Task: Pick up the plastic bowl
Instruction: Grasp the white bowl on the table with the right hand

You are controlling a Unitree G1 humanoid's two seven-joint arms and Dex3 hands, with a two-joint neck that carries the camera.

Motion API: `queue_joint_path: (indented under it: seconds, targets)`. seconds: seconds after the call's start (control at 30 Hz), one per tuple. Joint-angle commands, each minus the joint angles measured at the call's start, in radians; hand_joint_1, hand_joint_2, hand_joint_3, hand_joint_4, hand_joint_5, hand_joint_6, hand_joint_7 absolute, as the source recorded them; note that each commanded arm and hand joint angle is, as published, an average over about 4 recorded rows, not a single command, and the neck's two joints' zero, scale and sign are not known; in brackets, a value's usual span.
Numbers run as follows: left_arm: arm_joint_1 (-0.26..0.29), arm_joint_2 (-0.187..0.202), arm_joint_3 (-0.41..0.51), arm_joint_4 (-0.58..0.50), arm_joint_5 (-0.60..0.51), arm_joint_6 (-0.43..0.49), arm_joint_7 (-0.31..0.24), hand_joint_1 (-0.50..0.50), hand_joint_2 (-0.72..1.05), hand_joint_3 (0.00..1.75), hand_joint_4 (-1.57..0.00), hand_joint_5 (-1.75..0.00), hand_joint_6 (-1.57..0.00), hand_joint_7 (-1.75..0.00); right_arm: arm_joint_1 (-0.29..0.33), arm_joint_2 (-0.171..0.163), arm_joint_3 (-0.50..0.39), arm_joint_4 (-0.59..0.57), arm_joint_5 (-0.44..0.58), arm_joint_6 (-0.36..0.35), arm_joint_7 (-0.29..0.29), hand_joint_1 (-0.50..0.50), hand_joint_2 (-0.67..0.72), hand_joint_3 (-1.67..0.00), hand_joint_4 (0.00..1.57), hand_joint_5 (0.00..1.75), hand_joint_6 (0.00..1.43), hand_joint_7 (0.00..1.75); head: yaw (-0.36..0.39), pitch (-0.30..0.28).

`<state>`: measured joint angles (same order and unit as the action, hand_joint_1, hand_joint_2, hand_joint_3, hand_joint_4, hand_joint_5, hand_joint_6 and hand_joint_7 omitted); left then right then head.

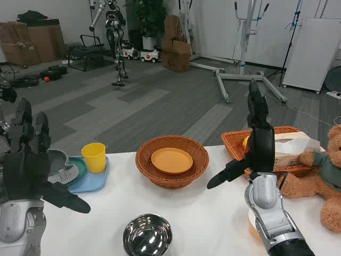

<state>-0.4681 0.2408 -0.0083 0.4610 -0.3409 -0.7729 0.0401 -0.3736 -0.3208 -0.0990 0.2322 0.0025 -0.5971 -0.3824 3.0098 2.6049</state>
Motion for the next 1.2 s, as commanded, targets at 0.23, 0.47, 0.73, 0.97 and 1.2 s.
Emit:
queue_joint_path:
  seconds: [0.23, 0.47, 0.73, 0.97, 1.2]
  targets:
    - [0.097, -0.028, 0.198, -0.463, 0.079, 0.162, 0.066, -0.5, 0.43, 0.0, 0.0, 0.0, 0.0, 0.0, -0.03, -0.103, 0.055, -0.325, 0.07, 0.312, 0.197, -0.46, 0.6, 0.0, 0.0, 0.0, 0.0, 0.0, 0.027, -0.038]
    - [0.098, -0.028, 0.197, -0.459, 0.079, 0.162, 0.066, -0.5, 0.43, 0.0, 0.0, 0.0, 0.0, 0.0, -0.03, -0.107, 0.061, -0.323, 0.071, 0.315, 0.197, -0.46, 0.6, 0.0, 0.0, 0.0, 0.0, 0.0, 0.026, -0.046]
    - [0.098, -0.028, 0.196, -0.456, 0.079, 0.162, 0.066, -0.5, 0.43, 0.0, 0.0, 0.0, 0.0, 0.0, -0.03, -0.107, 0.062, -0.32, 0.071, 0.314, 0.197, -0.46, 0.6, 0.0, 0.0, 0.0, 0.0, 0.0, 0.024, -0.047]
    - [0.098, -0.028, 0.195, -0.442, 0.077, 0.168, 0.053, -0.5, 0.43, 0.0, 0.0, 0.0, 0.0, 0.0, -0.031, -0.105, 0.044, -0.326, 0.046, 0.325, 0.213, -0.46, 0.6, 0.0, 0.0, 0.0, 0.0, 0.0, -0.004, -0.067]
    - [0.098, -0.028, 0.195, -0.427, 0.074, 0.205, -0.005, -0.5, 0.52, 0.0, 0.0, 0.0, 0.0, 0.0, -0.012, -0.082, -0.084, -0.505, -0.197, 0.591, 0.443, -0.46, 0.66, 0.0, 0.0, 0.0, 0.0, 0.0, -0.077, -0.113]
